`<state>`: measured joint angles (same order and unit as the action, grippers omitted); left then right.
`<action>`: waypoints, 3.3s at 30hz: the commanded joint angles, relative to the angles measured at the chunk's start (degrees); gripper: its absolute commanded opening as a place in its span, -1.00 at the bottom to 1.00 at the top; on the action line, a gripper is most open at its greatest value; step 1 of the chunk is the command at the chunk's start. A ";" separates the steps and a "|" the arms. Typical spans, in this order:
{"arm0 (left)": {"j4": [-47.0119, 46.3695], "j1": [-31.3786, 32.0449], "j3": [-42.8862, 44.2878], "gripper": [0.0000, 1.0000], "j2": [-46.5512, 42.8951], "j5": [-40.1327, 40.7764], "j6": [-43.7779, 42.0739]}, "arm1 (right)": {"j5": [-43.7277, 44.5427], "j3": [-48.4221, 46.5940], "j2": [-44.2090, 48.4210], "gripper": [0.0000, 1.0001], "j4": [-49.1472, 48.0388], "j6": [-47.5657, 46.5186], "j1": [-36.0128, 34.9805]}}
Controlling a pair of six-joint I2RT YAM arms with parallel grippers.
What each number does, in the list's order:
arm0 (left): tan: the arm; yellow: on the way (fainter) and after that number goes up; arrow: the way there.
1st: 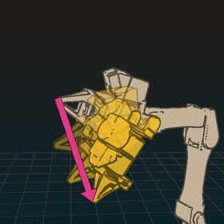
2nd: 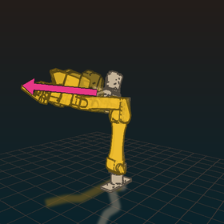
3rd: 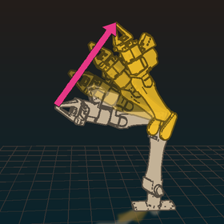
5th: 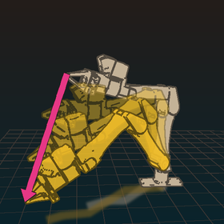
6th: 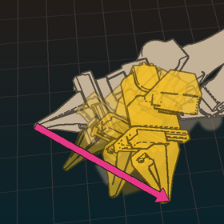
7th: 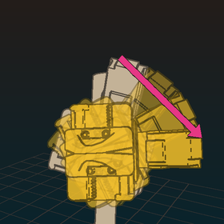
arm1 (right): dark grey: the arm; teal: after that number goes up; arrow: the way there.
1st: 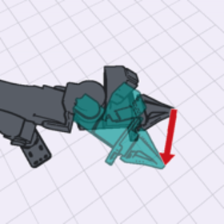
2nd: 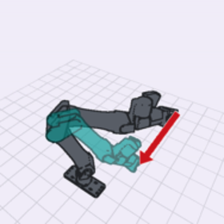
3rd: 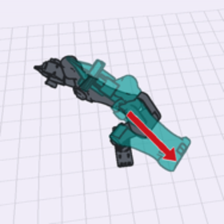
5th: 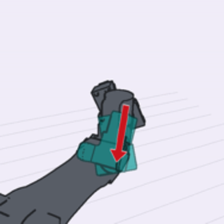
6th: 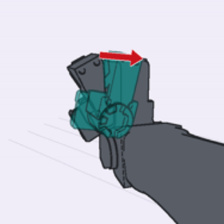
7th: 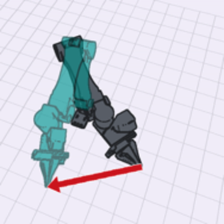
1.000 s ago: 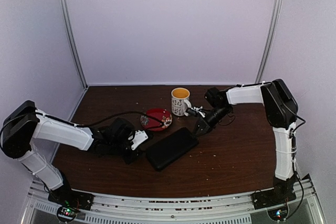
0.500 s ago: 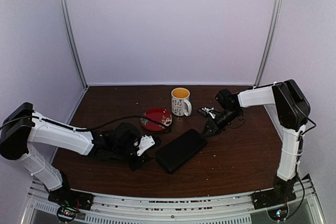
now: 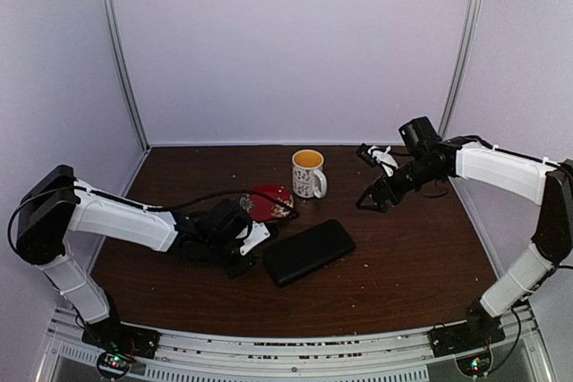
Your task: Sort the hair-cutting tools
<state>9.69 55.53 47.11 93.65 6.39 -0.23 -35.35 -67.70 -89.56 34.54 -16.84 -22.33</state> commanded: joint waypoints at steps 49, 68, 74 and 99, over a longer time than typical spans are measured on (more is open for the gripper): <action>-6.39 1.18 -7.25 -1.00 -6.33 -13.54 3.39 | 36.10 4.00 -17.18 -0.27 -9.54 -35.62 -27.34; 8.69 2.87 0.97 -0.40 -13.93 3.62 6.85 | 29.10 5.02 -1.28 0.32 -3.19 -29.01 -26.16; 17.10 -1.39 8.51 -0.12 -18.23 13.66 8.82 | 26.82 2.29 8.06 0.55 -3.61 -18.80 -20.25; 6.83 -21.76 17.82 0.96 -20.24 23.23 5.50 | 46.56 12.48 27.08 1.00 -27.44 6.39 0.09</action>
<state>22.70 35.33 65.78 74.85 28.27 3.25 5.93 -57.41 -61.39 12.58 -9.82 -22.63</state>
